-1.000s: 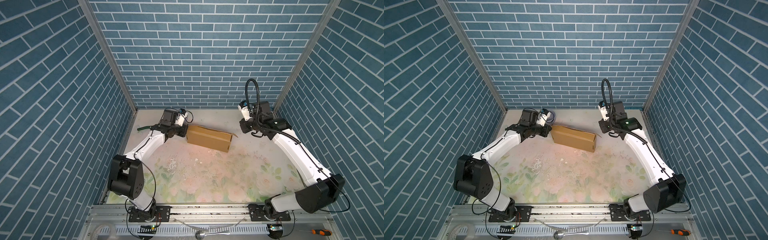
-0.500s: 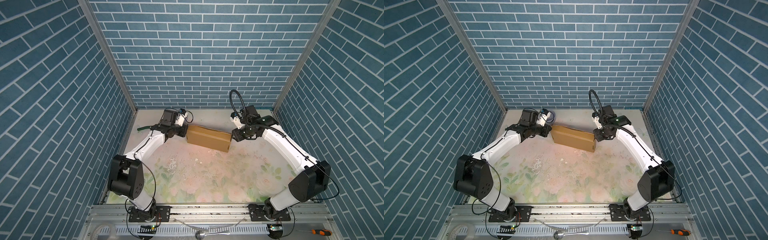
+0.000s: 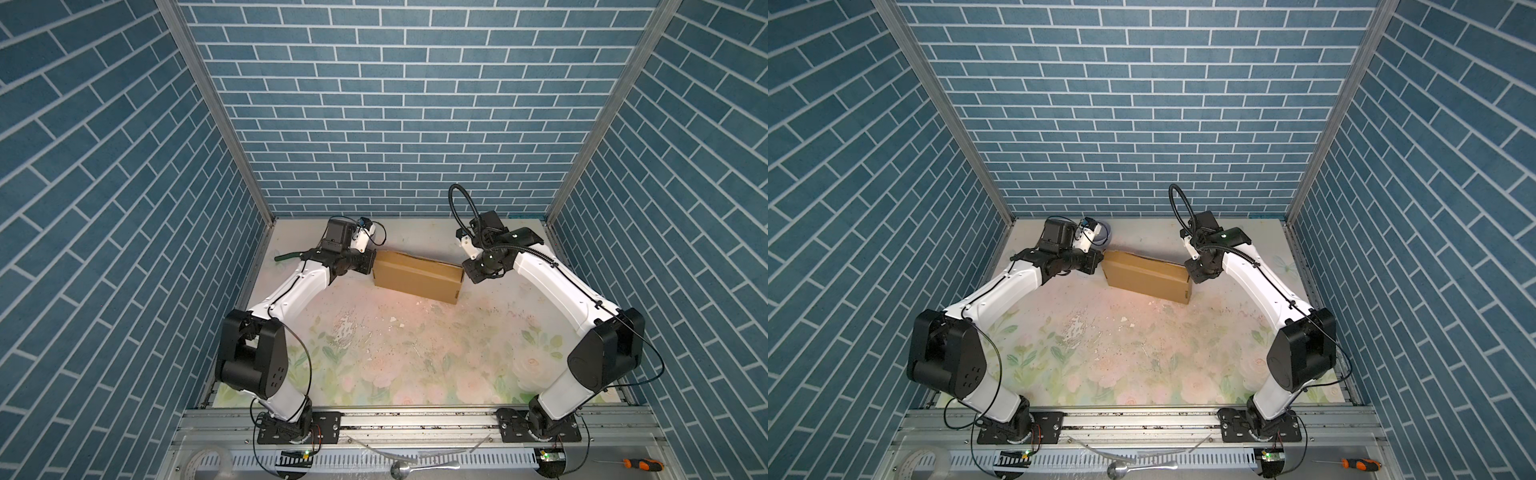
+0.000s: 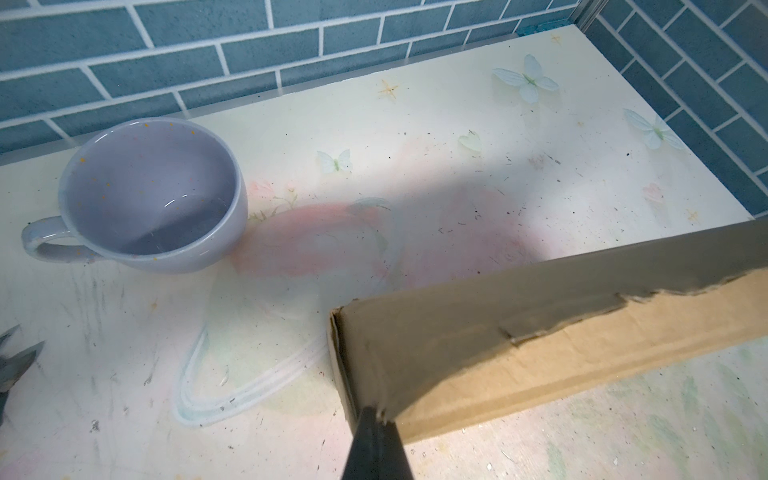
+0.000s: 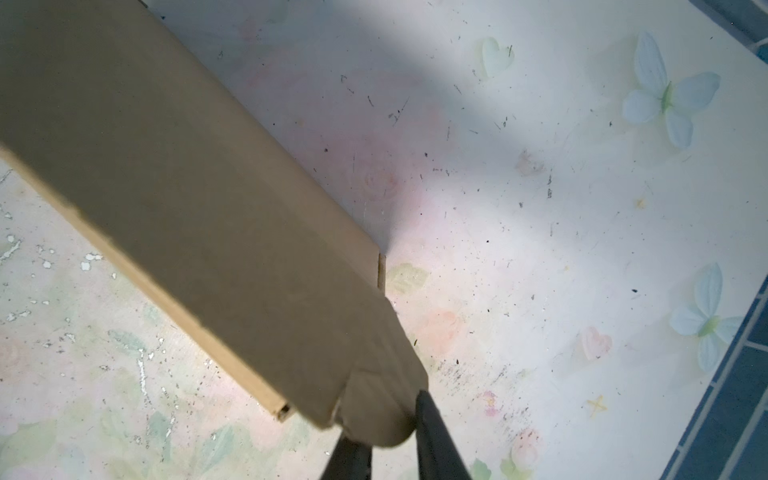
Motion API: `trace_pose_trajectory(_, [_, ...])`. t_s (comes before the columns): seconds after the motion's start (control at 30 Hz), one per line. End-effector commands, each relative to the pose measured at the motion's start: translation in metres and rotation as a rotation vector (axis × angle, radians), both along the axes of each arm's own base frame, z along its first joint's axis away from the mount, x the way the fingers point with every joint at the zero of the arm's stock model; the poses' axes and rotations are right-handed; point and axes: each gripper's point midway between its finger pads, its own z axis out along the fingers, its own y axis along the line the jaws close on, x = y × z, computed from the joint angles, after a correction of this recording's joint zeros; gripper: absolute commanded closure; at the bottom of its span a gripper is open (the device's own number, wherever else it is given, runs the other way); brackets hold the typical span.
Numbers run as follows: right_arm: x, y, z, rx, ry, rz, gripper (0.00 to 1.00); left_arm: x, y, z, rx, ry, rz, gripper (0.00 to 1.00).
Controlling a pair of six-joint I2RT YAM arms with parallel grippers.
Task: Fold the paper box
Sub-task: 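Pinch the far end flap of the brown box with the right gripper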
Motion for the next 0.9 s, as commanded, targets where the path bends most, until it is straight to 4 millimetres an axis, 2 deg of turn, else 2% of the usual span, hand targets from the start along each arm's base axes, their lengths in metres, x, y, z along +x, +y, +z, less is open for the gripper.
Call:
trace_pose_trajectory(0.0, [-0.002, 0.003, 0.012, 0.014, 0.014, -0.017, 0.76, -0.013, 0.005, -0.029, 0.037, 0.093, 0.01, 1.0])
trace_pose_trajectory(0.23, [0.001, 0.003, 0.009, 0.001, 0.032, -0.03, 0.84, -0.013, 0.005, -0.031, 0.04, 0.097, 0.011, 1.0])
trace_pose_trajectory(0.53, [0.0, 0.001, 0.004, -0.015, 0.044, -0.036, 0.81, -0.013, 0.005, -0.031, 0.038, 0.099, 0.011, 1.0])
trace_pose_trajectory(0.63, [0.001, 0.005, 0.006, 0.007, 0.05, -0.039, 0.85, -0.013, 0.005, -0.032, 0.041, 0.099, 0.01, 1.0])
trace_pose_trajectory(0.87, [0.001, 0.014, 0.017, 0.109, 0.086, -0.072, 1.0, -0.014, 0.005, -0.032, 0.041, 0.101, 0.011, 1.0])
